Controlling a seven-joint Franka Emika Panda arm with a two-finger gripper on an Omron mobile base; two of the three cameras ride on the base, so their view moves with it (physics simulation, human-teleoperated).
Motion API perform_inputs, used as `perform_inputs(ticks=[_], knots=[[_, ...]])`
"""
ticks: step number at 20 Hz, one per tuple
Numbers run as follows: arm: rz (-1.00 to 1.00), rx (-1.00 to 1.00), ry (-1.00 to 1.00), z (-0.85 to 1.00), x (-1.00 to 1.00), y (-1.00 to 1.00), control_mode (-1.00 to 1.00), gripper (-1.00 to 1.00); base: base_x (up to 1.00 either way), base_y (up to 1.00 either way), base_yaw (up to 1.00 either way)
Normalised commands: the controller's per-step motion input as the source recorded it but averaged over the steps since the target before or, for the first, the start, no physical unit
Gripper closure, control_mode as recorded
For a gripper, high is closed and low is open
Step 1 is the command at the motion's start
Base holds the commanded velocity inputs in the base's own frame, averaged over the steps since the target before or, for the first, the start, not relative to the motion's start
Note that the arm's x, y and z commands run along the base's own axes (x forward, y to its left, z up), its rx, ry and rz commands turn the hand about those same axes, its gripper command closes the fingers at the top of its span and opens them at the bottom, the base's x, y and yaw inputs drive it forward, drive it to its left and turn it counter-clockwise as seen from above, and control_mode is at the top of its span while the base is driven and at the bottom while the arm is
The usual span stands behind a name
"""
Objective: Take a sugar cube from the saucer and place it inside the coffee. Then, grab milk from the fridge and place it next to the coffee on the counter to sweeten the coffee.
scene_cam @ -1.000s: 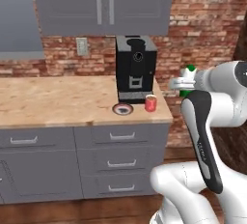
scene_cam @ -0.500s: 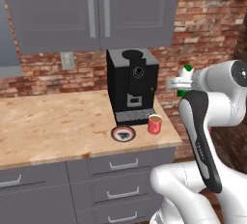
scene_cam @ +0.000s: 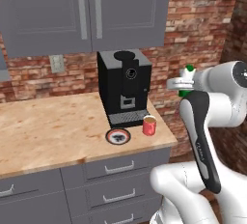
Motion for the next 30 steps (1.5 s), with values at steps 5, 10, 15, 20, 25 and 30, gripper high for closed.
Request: perform_inputs(ticks=[5,10,15,20,25,30], knots=[[0.15,0.01,0.05,-0.12,0.05,-0.62,-1.00,1.00,0.00,0.00,0.00],[0.42,0.04,0.14,-0.28,0.25,-0.94,-1.00,1.00,0.00,0.00,0.00],[0.46,0.04,0.19,-0.43,0.33,-0.66,-1.00,1.00,0.00,0.00,0.00],[0.39,0.11,0.01,-0.27,0.00,0.02,-1.00,1.00,0.00,0.00,0.00],[0.18,0.20,0.00,-0.35,0.07,0.48,-1.00,1.00,0.00,0.00,0.00],[0.13,0.35,0.00,-0.36,0.28,0.34,-1.00,1.00,0.00,0.00,0.00]])
